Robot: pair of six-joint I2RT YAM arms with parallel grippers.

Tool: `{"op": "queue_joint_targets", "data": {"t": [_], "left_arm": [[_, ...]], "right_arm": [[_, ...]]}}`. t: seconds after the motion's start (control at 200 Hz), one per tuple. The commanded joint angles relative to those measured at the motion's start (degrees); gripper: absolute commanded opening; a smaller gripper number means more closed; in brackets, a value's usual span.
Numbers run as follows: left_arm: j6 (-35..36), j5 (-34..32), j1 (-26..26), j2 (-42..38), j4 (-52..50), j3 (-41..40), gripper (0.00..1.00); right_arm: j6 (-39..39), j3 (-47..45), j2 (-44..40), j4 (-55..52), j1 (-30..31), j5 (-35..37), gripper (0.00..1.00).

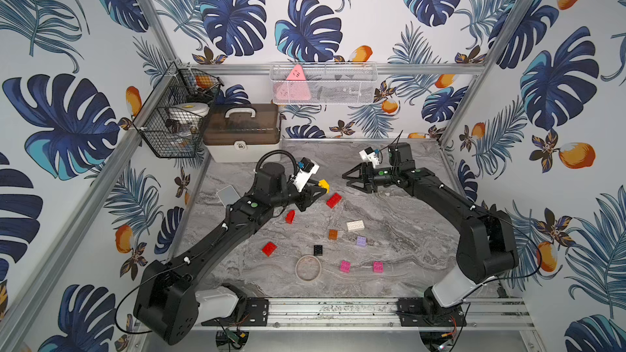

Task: Assemble the number 1 with lego
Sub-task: Pick up the lego brick from the center of the board.

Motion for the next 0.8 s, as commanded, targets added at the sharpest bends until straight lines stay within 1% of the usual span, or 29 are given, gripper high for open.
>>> {"op": "queue_joint_targets", "data": {"t": [0.0,0.055,0.13,0.245,0.355,0.45,0.55,0.796], "left_arm": [[2.9,-12.3,-2.8,5.4,-16.2,7.0,0.2],[3.2,-17.1,-4.9,9.5,-21.2,11.3,0.19],[2.5,-21.1,-6.7,15.4,-26.9,17.3,0.19],[1.2,-24.4,-8.8,23.4,-33.5,25.2,0.19],[0.1,-26.8,-10.5,30.5,-38.1,31.9,0.19],[-1.2,-28.1,-11.4,36.5,-42.4,38.0,0.18],[-2.4,-27.9,-11.6,41.9,-46.5,43.6,0.17],[-3.5,-26.8,-11.6,50.5,-53.1,54.1,0.16]], "right_arm": [[-9.2,1.1,0.5,-13.8,0.2,12.6,0.58],[-10.7,0.8,0.6,-15.9,0.2,16.2,0.57],[-12.3,0.4,0.4,-18.1,0.3,20.2,0.57],[-14.5,-0.9,0.2,-20.5,0.4,25.1,0.57],[-15.1,-2.6,0.2,-21.0,0.4,27.1,0.58],[-14.7,-4.3,-0.2,-20.1,0.4,28.3,0.59],[-14.5,-5.3,-0.2,-19.2,0.4,28.1,0.59],[-15.6,-5.1,1.7,-19.0,0.3,26.6,0.58]]}}
